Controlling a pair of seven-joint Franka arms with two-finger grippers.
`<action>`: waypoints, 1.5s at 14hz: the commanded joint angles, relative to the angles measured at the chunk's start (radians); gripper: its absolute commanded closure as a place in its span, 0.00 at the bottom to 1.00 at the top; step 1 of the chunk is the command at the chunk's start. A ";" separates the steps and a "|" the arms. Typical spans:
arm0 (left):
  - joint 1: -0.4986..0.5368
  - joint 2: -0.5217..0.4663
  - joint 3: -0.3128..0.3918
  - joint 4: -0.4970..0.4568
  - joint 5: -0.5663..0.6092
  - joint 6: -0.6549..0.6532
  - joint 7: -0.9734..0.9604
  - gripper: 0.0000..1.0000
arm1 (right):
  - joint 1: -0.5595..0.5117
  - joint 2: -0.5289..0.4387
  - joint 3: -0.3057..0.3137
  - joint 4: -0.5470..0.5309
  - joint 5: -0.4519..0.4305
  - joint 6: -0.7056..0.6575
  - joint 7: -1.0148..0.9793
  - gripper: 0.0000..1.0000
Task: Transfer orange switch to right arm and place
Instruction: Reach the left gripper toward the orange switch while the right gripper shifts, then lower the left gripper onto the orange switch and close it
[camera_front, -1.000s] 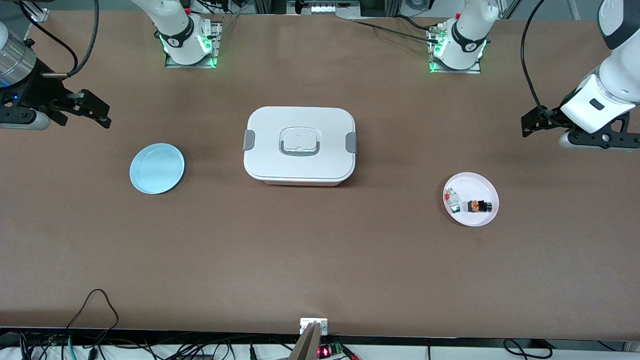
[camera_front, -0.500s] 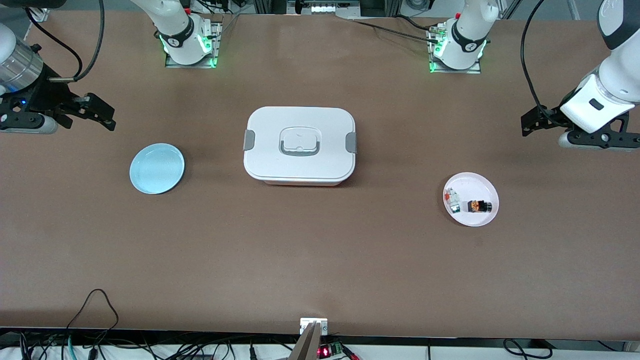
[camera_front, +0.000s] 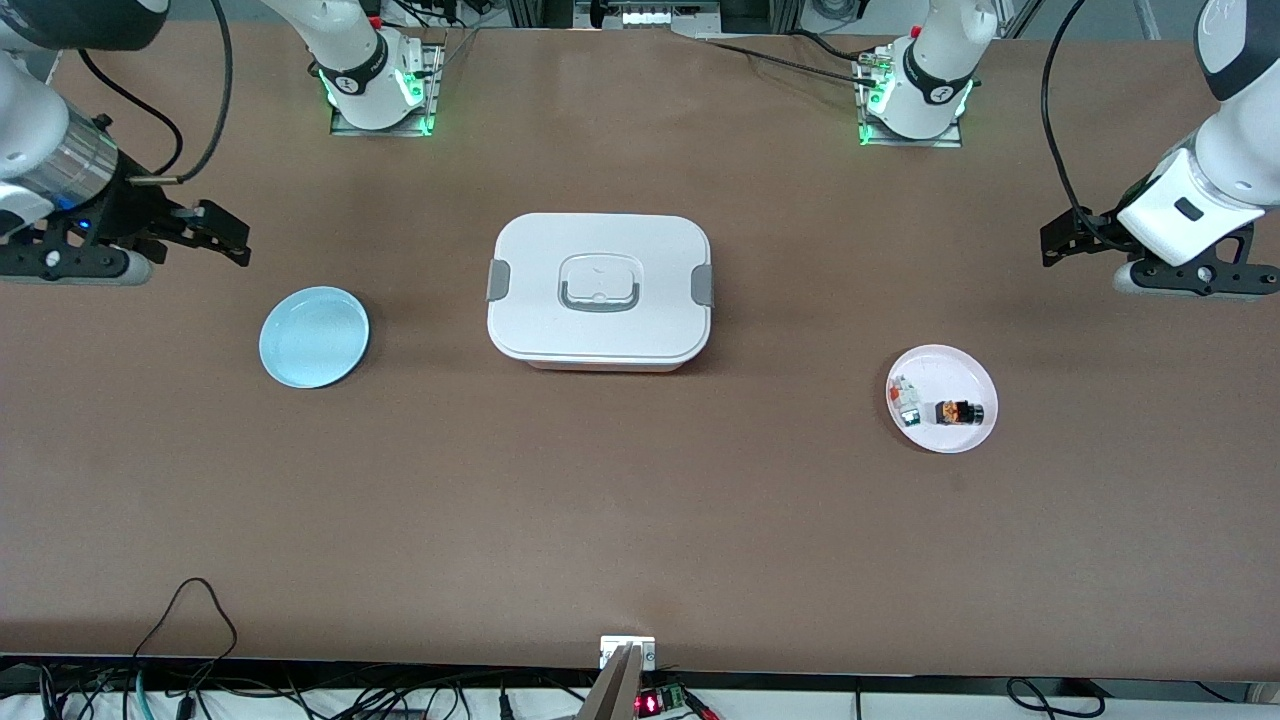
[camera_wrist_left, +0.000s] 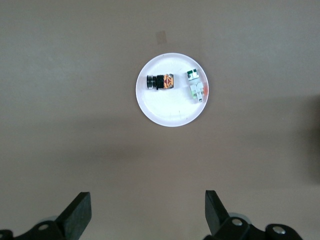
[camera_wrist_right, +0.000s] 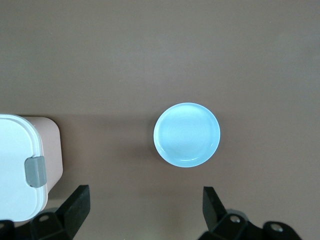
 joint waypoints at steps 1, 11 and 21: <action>0.008 0.016 -0.003 0.014 -0.018 -0.034 -0.005 0.00 | 0.014 0.031 0.001 -0.002 0.007 0.007 -0.011 0.00; 0.038 0.246 -0.003 0.143 -0.032 -0.105 0.000 0.00 | 0.057 0.079 0.001 0.007 0.009 0.043 -0.015 0.00; 0.087 0.460 -0.029 -0.176 -0.046 0.730 0.156 0.01 | -0.004 0.080 -0.003 0.004 0.009 0.045 -0.018 0.00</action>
